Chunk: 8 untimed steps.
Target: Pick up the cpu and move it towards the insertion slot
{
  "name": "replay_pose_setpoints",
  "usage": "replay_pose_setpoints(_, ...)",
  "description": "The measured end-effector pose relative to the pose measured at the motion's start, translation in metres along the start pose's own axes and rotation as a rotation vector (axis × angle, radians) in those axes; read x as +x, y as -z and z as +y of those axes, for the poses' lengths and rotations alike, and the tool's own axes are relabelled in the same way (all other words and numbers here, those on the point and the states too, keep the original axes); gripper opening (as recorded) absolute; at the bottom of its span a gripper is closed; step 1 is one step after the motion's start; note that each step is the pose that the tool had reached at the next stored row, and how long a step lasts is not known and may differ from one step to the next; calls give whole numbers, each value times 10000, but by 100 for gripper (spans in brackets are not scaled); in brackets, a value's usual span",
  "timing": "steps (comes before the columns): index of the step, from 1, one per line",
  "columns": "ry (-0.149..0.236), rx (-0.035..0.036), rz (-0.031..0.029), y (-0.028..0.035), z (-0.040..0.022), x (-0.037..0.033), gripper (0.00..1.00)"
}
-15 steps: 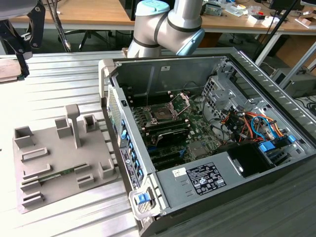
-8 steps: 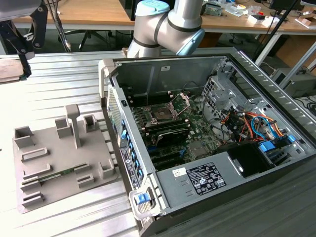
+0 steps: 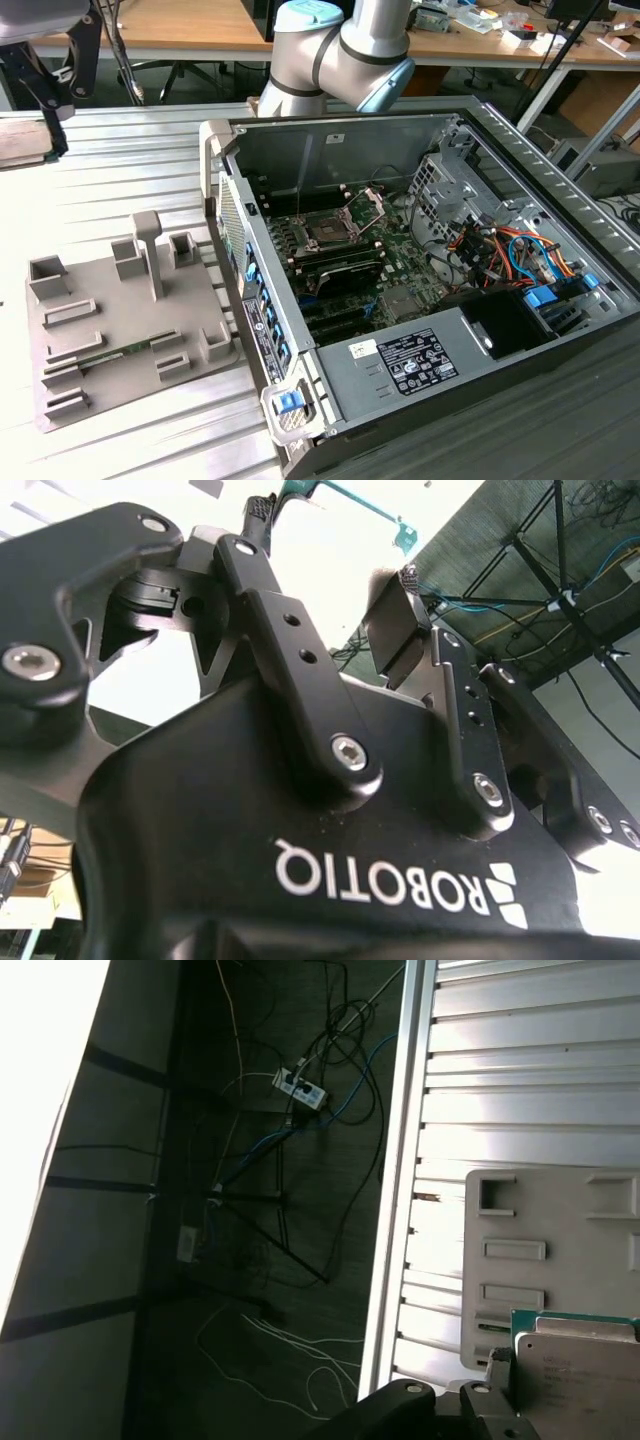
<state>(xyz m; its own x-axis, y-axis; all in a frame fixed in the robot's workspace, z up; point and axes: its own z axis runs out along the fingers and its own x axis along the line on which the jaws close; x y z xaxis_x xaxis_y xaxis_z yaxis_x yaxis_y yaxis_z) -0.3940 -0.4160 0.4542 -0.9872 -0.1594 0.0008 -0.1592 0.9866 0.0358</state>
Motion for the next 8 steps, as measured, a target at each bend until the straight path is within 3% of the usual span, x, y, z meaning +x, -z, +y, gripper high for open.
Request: replay_pose_setpoints(8, 0, 0, 0, -1, -4, -26, 55)
